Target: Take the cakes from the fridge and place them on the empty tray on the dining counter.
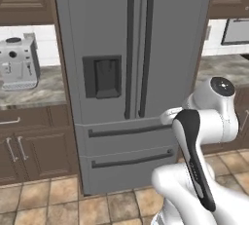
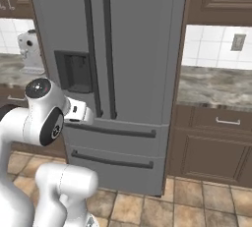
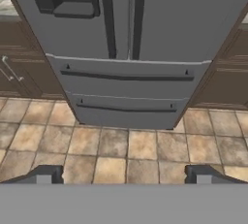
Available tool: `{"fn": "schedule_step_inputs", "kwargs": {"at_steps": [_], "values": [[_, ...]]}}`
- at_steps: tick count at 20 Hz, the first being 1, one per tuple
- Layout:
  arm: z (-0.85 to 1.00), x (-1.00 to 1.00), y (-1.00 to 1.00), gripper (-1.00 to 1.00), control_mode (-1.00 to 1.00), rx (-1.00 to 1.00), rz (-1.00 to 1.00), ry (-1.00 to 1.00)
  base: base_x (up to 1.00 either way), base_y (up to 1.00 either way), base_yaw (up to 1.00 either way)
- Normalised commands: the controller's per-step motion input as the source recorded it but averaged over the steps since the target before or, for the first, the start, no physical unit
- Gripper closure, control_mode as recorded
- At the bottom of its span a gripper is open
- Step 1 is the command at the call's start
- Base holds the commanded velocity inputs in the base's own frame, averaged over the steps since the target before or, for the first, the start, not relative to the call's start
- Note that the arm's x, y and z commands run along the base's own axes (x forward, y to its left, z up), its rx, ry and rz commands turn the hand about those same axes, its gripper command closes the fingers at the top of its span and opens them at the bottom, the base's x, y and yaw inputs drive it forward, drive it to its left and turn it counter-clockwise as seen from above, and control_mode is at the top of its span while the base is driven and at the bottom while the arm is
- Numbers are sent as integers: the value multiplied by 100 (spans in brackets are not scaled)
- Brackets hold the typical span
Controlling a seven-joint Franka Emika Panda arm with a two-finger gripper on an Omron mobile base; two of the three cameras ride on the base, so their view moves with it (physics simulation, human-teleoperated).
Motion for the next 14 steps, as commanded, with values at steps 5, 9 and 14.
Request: {"fn": "schedule_step_inputs", "kwargs": {"at_steps": [5, 9, 14], "values": [[0, 0, 0, -100, 100, 0, 0, 0, -36, 39, 0], [0, 0, 0, -100, 100, 0, 0, 0, -4, 3, 0], [-10, 48, -13, -100, -100, 6, 0, -2, 8, -4, 0]]}}
